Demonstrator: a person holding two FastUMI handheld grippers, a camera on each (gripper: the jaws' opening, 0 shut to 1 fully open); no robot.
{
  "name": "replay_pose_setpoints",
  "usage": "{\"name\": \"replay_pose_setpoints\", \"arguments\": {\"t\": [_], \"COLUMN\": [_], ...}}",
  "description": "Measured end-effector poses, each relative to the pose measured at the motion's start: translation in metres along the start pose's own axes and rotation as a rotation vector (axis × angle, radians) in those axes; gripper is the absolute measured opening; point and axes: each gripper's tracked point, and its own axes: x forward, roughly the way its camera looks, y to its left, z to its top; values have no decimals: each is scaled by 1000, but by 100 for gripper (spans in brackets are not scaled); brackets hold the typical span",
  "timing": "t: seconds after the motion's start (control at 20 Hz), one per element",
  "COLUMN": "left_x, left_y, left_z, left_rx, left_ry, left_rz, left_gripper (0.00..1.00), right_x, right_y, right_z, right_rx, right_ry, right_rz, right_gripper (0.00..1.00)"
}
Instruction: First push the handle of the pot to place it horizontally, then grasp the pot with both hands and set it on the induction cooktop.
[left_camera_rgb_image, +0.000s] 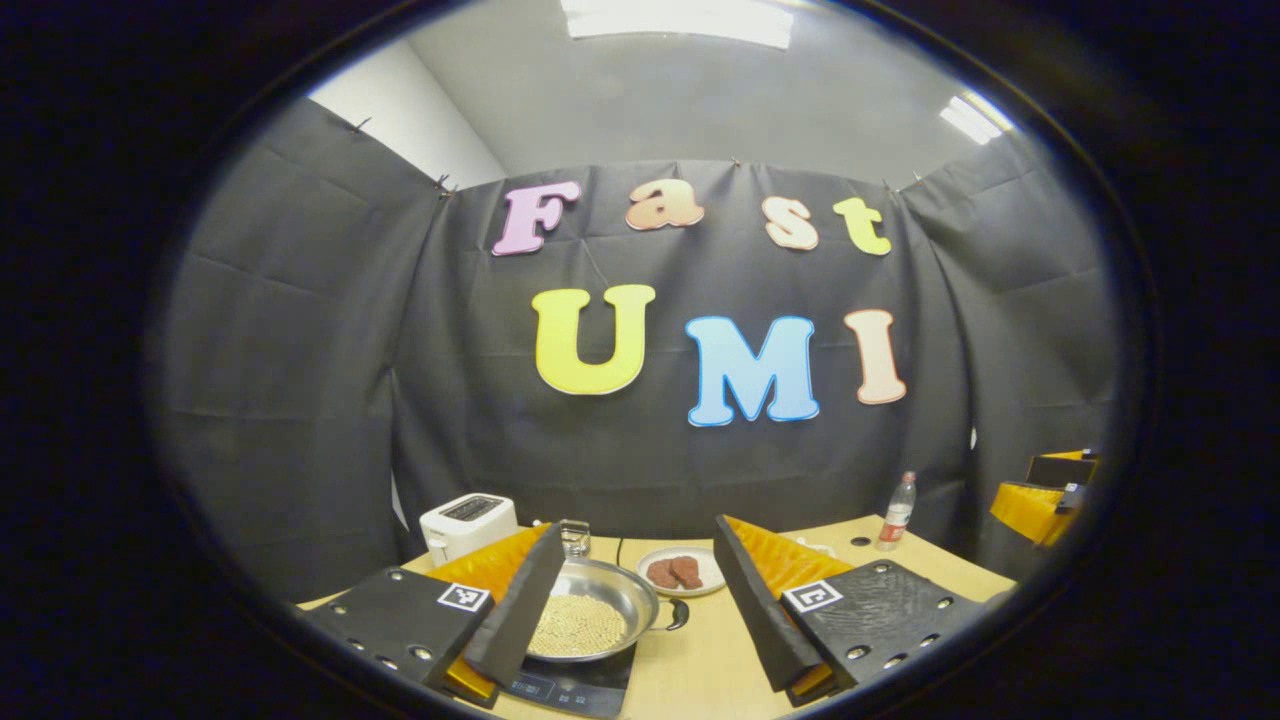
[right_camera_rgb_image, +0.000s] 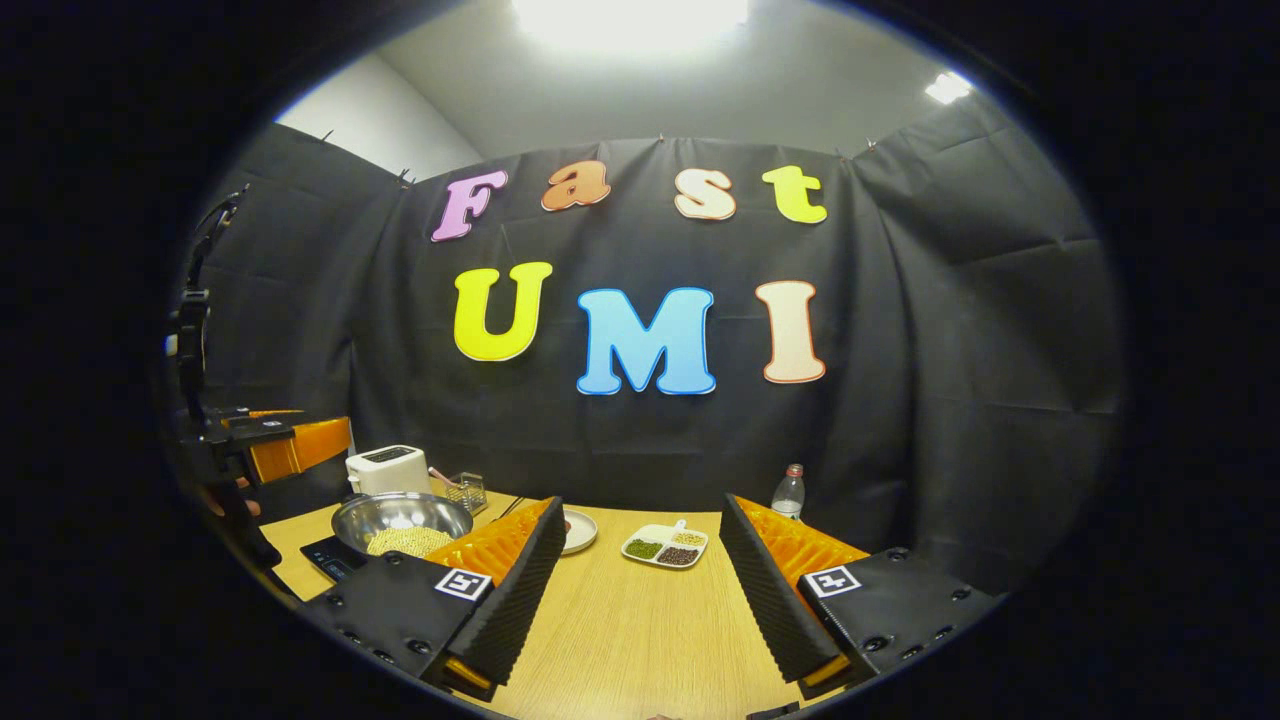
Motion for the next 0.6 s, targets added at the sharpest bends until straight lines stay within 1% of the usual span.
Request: {"name": "replay_pose_setpoints", "arguments": {"t": [0.1,0.25,0.3,0.35,0.4,0.6], "left_x": [-13,-31,-37,-42,-48,-63], "left_y": [1,8,9,11,12,24], "left_z": [4,13,16,19,19,27], "left_rx": [1,29,31,31,31,42], "left_ry": [-7,-30,-40,-47,-46,-65], "left_rz": [-1,-11,-19,-29,-40,-55], "left_gripper": [88,88,90,88,88,88], "right_x": [-11,-25,-30,-35,-40,-55], "right_y": [1,4,5,7,8,20], "right_z": [6,16,19,21,21,25], "right_rx": [10,16,11,4,2,18], "right_ry": [-12,-39,-54,-65,-69,-85], "right_rz": [-15,-38,-49,-63,-77,-91], "right_gripper": [98,97,97,98,97,98]}}
